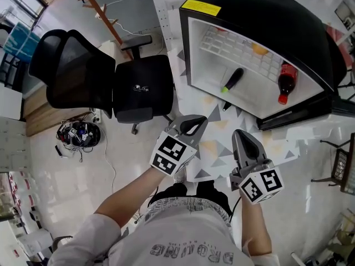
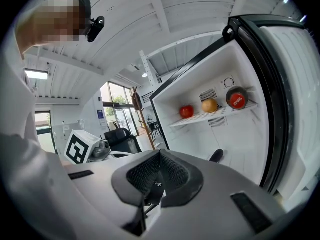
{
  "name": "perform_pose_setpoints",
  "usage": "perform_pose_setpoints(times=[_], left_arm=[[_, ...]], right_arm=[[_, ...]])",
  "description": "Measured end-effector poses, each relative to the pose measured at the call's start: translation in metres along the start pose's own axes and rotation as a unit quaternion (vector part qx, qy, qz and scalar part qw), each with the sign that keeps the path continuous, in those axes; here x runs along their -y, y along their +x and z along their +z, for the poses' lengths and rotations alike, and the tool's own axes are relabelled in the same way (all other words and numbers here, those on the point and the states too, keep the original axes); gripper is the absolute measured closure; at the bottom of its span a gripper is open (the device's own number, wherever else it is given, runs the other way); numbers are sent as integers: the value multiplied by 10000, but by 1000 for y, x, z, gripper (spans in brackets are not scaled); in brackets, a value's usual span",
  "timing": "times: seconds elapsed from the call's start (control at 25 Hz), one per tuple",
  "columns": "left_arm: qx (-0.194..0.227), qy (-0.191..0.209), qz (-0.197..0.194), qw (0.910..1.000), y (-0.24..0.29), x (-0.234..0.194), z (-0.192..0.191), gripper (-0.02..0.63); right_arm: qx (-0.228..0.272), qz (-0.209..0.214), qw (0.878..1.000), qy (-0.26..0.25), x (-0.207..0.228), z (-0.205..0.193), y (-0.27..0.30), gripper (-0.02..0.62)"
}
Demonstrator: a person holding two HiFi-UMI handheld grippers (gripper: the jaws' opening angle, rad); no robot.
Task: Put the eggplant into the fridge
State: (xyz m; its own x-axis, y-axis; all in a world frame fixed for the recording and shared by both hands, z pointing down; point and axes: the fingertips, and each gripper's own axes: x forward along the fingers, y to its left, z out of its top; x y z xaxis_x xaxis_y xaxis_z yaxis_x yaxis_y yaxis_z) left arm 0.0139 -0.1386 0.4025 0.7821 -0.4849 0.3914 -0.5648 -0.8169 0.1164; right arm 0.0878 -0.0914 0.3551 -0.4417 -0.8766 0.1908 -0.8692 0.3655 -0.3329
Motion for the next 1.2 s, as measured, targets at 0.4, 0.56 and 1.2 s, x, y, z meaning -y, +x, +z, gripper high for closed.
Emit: perform_pose_setpoints(times=[0.4, 0.56, 1.2], left_arm=[[298, 117, -47, 9995, -35, -1, 18, 600], [509, 53, -291, 9983, -44, 2, 23, 600], [788, -114, -398, 9960, -57, -7, 27, 600]], right_arm=[[79, 22, 9998, -158, -9, 10, -2, 592], [115, 49, 9997, -195, -12, 13, -3, 592], [122, 75, 9994, -316, -11, 19, 0, 592]])
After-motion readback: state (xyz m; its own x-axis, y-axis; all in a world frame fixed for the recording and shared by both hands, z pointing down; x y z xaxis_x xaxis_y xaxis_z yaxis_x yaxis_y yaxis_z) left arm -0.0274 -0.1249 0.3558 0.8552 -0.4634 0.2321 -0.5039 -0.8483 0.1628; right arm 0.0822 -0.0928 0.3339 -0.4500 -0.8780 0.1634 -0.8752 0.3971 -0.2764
